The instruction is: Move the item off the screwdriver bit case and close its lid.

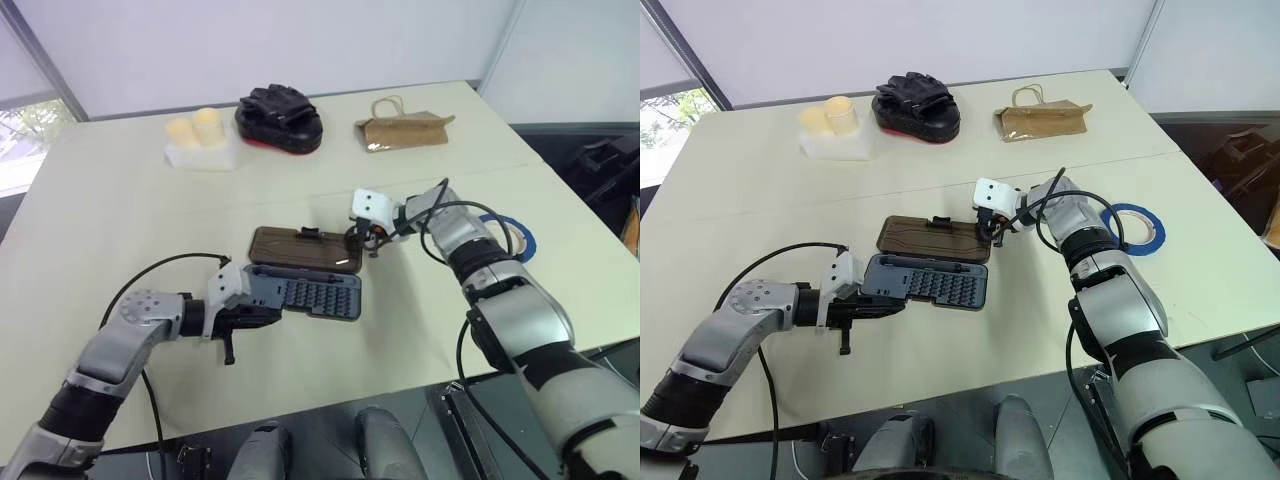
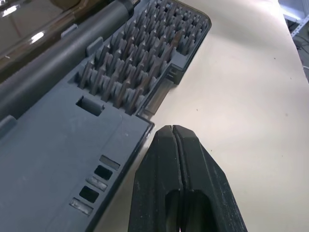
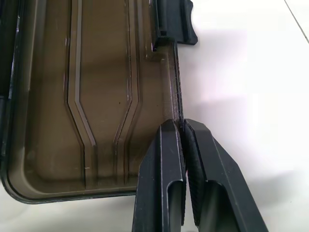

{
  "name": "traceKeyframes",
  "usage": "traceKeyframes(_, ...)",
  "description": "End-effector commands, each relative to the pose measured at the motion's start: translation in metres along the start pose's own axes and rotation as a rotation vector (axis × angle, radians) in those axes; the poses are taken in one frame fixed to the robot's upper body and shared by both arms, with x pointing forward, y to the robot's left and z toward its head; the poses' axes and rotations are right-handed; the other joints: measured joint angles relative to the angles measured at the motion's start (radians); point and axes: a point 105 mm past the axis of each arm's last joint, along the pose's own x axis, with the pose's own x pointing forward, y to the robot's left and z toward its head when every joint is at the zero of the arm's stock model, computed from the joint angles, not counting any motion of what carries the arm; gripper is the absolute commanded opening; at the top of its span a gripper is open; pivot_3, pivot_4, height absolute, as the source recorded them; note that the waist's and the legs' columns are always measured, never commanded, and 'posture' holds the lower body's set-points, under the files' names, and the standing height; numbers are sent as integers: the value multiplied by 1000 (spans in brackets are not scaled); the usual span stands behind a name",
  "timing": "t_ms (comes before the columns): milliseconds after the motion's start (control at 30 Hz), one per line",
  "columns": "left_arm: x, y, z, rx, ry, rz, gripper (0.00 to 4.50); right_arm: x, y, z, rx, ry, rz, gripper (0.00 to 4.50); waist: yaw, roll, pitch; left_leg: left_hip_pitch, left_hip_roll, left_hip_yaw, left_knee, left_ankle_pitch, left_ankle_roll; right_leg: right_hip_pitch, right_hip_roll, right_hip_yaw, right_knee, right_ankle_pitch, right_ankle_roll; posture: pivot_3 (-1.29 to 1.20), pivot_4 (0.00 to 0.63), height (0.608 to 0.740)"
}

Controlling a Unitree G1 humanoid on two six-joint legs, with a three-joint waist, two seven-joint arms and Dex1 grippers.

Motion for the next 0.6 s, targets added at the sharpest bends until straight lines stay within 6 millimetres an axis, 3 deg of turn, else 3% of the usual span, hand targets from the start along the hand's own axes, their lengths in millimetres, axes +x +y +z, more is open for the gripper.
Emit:
traceKeyframes(33,-4,3,15,25,-49,28,0,7,6,12,-109,-22,15,66,0,0,0,0,0,0,0,0,0,0,0,0,0,0,0,0,150,740)
traceKeyframes(333,-11,26,51,-5,-166,103,0,-3,-1,36,-381,-96,-106,66,4,0,0,1,0,0,0,0,0,1,0,0,0,0,0,0,150,740)
traceKeyframes(533,-24,47,98,-55,-343,173,0,-17,3,48,-480,-162,-199,66,9,0,0,0,-1,-1,1,0,0,1,0,0,-1,0,0,0,150,740)
traceKeyframes(600,-32,63,110,-79,-401,236,0,-22,3,50,-505,-172,-237,66,9,0,0,0,-1,-1,1,0,0,1,0,0,-1,0,0,0,150,740)
